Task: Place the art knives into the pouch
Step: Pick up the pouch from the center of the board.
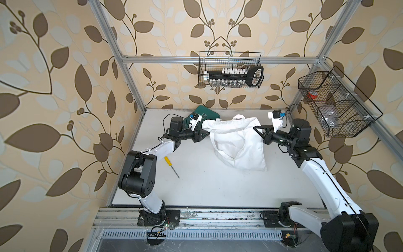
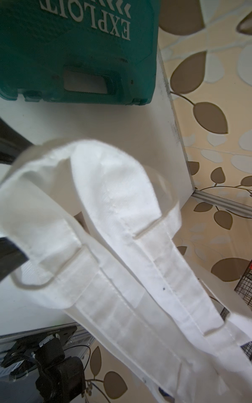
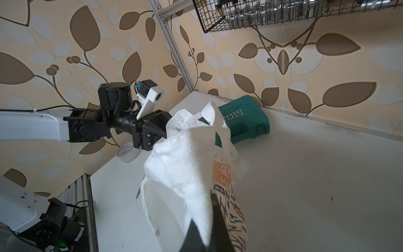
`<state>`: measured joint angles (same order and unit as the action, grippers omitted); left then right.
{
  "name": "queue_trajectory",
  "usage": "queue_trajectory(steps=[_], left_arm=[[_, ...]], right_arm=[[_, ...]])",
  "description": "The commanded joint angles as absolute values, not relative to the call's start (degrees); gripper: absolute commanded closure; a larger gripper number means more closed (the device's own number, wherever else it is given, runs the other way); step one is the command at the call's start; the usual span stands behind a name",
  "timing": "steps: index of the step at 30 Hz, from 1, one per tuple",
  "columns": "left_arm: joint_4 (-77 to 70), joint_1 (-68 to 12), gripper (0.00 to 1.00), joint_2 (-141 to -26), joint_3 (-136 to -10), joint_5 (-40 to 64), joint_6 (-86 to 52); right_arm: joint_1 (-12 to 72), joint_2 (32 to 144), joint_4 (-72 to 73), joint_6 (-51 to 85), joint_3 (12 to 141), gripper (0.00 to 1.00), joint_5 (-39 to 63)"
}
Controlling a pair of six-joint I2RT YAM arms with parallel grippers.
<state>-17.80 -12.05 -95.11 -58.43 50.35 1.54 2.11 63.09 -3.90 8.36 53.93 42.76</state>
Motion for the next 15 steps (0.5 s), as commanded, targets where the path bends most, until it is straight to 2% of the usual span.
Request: queue_trajectory(steps=[1, 3, 5, 10, 15], left_arm=[[-21.2, -12.7, 0.67, -96.0, -61.7, 51.0, 0.9], [-21.6, -13.1, 0.78, -96.6, -62.8, 50.9, 0.7], [-21.6, -13.5, 1.0, -96.8, -63.6, 50.7, 0.6], [-20.0, -14.4, 1.0, -95.1, -63.6, 49.6, 0.8], [-12.4, -16.2, 1.0, -86.5, -61.9, 42.9, 2.5]], right_arm=[[1.9, 62.8, -0.1, 9.3, 54.4, 1.0, 45.1], [1.9, 62.7, -0.3, 9.3, 54.7, 1.0, 45.3], [1.9, 62.6, -0.7, 9.2, 55.1, 1.0, 45.5], [2.0, 62.6, -1.1, 9.7, 55.7, 1.0, 45.8], [2.5, 63.2, -5.0, 10.0, 59.0, 1.0, 43.1]])
